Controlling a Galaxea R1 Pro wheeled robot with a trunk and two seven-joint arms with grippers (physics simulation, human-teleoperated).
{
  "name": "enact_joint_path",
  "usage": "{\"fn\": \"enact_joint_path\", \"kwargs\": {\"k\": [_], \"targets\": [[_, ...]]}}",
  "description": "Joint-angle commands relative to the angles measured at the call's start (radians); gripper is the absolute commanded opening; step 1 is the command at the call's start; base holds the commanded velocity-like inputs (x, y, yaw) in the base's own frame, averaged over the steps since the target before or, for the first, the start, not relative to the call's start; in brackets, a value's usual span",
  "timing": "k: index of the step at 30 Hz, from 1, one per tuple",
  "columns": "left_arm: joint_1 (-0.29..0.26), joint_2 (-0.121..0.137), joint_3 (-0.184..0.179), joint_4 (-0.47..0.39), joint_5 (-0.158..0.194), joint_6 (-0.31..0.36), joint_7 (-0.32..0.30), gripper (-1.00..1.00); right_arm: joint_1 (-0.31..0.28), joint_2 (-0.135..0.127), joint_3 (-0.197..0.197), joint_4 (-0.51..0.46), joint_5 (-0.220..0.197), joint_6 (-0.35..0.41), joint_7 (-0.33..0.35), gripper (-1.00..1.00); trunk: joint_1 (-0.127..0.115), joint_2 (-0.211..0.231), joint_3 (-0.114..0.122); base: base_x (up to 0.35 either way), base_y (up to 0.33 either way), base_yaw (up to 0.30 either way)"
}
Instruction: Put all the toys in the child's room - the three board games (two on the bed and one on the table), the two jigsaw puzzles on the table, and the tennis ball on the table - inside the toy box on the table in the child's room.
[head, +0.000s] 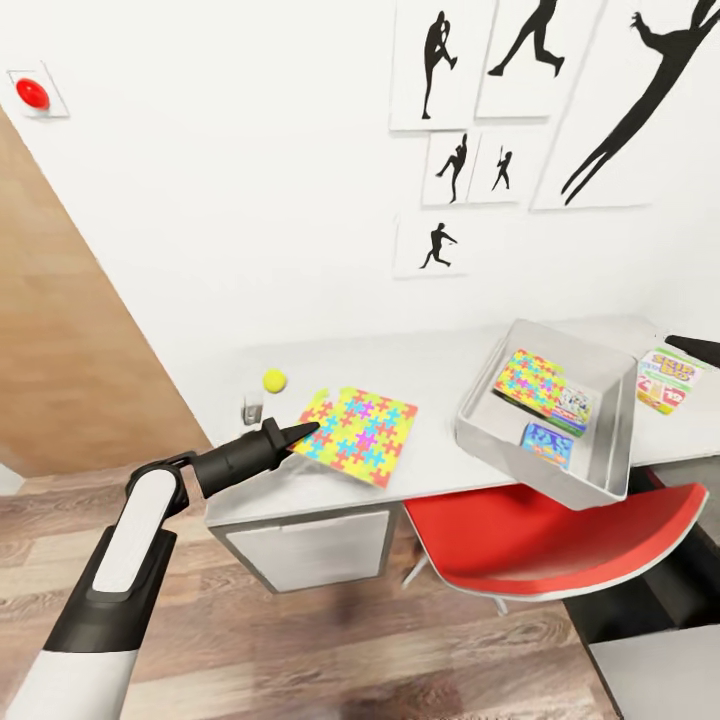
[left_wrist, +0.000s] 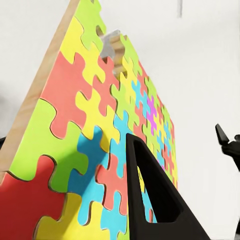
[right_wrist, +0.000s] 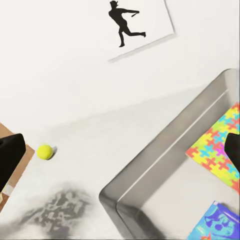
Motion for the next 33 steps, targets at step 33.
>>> {"fn": "enact_joint_path", "kwargs": {"k": [33], "targets": [[0.013,0.006,0.003,0.000,0.086,0.002,0.019,-1.00,0.142,-0.041,-0.063,-0.012,0.084,0.005,0.015,1.00,-0.126,0.230,0.102,0.000,0.000,-0.207]]}}
